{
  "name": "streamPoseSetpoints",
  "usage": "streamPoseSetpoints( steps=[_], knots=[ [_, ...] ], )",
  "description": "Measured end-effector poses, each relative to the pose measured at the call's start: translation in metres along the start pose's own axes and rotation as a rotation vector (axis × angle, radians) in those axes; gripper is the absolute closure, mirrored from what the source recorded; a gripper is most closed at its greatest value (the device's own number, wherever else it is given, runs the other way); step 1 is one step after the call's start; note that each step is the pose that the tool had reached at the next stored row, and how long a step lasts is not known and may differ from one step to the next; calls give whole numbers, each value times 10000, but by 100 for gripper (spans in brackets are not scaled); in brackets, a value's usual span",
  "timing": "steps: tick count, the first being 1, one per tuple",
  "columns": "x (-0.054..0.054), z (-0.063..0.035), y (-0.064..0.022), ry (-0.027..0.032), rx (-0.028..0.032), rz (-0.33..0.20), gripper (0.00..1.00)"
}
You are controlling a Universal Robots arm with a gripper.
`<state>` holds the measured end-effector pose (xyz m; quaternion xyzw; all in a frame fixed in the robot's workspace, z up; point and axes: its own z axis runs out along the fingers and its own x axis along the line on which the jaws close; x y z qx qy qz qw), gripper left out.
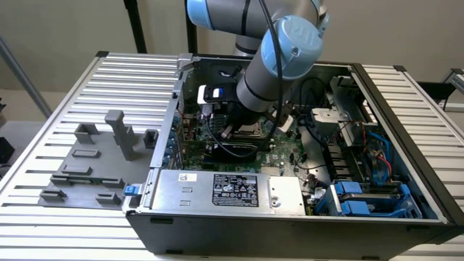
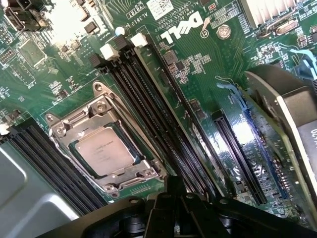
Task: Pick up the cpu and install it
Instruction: 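Install the second cpu locking lever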
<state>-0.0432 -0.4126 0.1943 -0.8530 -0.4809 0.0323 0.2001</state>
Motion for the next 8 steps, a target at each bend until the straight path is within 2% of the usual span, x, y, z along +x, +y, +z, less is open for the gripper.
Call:
streamPoseSetpoints(
  steps=[8],
  knots=[
    [42,18,-23,-2,1,-3,89]
  ],
)
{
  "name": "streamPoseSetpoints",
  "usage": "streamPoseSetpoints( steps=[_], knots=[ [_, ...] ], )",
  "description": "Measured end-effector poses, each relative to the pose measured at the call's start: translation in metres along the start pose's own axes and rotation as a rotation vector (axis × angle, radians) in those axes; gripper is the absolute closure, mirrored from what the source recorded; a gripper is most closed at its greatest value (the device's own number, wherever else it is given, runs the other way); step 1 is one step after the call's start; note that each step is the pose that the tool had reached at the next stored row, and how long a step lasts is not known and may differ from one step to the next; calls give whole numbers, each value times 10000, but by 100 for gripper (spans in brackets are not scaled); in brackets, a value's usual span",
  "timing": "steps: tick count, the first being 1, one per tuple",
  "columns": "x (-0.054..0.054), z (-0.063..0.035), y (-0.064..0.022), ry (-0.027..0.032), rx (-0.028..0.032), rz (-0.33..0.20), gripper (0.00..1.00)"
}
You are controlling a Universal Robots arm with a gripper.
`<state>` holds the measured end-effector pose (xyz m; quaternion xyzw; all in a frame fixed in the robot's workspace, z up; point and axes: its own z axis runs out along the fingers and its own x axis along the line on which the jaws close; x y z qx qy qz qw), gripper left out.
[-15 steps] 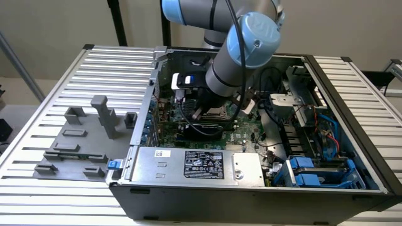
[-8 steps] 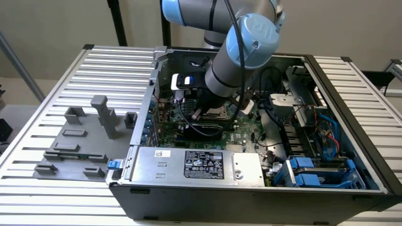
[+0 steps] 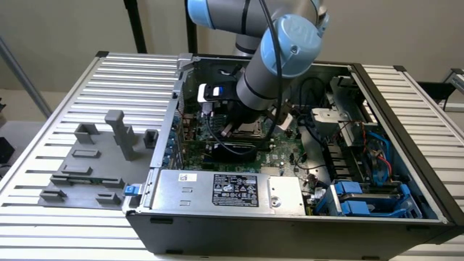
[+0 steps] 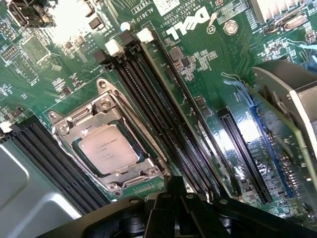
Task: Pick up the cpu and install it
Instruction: 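Install the second cpu locking lever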
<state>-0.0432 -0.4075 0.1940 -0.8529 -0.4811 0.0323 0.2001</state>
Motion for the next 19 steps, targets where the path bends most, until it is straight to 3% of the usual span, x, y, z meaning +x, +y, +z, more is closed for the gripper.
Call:
streamPoseSetpoints(
  steps=[9,14,17,19],
  knots=[
    [32,28,-12,-1,0,-1,89],
    [38,48,-11,-43,-31,14,89],
    [47,59,-13,-119,-79,36,89],
    [50,60,-15,-202,-132,60,89]
  ],
)
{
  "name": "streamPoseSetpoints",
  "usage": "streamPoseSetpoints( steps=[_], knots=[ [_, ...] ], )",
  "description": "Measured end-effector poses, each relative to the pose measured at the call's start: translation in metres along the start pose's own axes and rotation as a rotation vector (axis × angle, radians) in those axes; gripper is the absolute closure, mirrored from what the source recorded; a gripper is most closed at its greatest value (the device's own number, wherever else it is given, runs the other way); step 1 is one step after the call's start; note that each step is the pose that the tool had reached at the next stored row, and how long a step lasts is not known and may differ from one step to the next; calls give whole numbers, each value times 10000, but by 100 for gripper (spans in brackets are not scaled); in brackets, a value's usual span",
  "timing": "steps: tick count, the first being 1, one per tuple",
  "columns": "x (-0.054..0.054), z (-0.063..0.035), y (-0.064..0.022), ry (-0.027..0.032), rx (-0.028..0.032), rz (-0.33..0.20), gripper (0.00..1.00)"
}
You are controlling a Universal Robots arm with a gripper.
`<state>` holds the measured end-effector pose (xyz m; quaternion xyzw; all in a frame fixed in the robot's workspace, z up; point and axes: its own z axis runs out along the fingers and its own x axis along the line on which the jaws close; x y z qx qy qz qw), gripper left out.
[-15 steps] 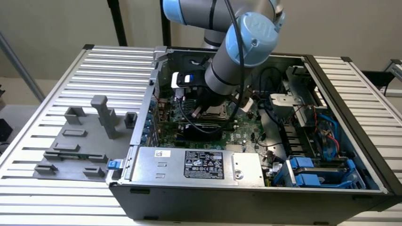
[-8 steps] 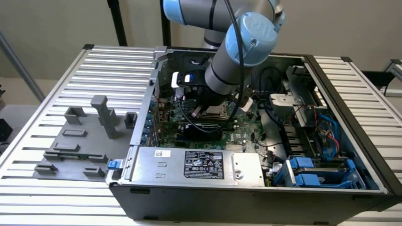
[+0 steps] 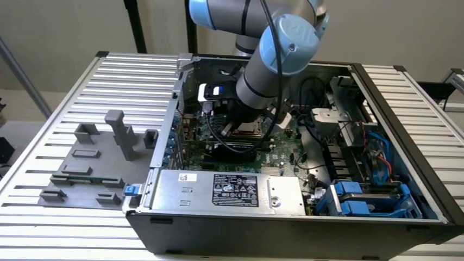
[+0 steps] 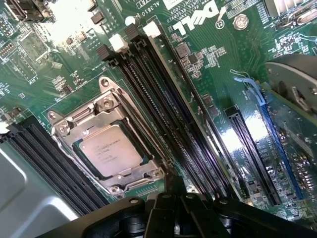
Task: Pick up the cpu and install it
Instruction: 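Install the second cpu locking lever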
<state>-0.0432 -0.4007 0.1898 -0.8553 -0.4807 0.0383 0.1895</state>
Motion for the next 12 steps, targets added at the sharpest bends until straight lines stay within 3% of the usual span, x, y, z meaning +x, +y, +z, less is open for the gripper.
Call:
streamPoseSetpoints(
  steps=[4,10,12],
  knots=[
    [3,-32,-11,-208,-134,65,89],
    [28,-225,-88,-273,-150,89,89],
    [30,-238,-93,-272,-150,88,89]
  ],
)
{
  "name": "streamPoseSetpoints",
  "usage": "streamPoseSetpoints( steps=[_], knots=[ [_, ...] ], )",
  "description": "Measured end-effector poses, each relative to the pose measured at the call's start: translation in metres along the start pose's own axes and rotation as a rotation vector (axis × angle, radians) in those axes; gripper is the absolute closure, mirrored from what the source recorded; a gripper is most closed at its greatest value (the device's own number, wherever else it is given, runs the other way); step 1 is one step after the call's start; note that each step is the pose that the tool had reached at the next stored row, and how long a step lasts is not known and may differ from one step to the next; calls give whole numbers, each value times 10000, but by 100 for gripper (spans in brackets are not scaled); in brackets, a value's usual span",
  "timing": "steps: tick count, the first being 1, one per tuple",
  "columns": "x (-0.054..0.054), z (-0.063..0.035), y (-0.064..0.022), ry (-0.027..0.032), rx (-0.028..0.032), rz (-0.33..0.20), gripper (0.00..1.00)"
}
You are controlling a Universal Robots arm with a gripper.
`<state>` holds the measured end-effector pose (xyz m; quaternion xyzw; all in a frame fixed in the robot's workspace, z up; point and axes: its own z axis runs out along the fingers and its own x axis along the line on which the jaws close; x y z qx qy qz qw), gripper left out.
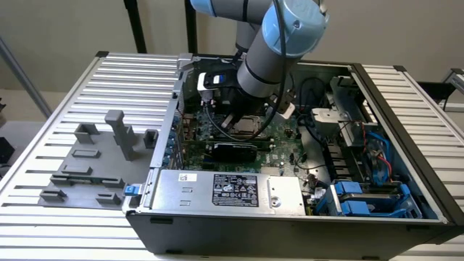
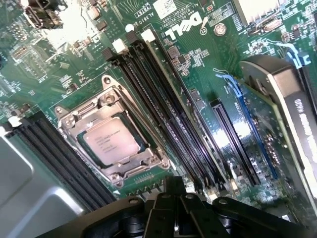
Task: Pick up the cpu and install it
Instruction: 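Install the second cpu locking lever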
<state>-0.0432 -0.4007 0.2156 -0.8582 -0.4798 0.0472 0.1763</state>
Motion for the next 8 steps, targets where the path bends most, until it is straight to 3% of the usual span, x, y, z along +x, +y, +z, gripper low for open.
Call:
streamPoseSetpoints(
  steps=[8],
  knots=[
    [0,-2,-1,18,13,-6,89]
  ],
)
